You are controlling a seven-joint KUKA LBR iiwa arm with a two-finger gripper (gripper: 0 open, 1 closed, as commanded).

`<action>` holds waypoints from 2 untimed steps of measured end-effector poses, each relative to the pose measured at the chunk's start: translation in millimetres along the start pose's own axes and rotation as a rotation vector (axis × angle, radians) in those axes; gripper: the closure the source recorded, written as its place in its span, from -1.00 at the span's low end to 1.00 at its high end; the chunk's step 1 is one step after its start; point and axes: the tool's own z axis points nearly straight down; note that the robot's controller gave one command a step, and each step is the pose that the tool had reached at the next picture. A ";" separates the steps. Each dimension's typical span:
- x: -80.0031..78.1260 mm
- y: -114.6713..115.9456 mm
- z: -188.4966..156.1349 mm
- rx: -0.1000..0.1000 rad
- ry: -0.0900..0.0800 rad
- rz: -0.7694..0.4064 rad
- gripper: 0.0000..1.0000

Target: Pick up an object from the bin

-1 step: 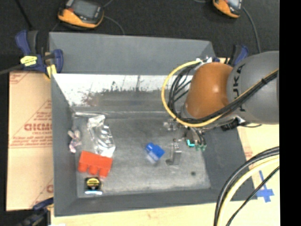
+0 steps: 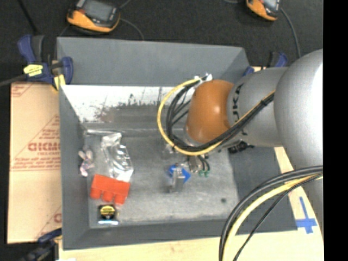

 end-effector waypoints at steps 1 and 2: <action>-0.5 -3.0 -3.5 0.002 -0.003 0.003 1.00; -37.0 -36.4 -1.3 0.004 -0.008 -0.154 1.00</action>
Offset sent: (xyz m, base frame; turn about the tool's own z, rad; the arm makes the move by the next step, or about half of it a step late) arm 0.0000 0.0000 0.0000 0.0000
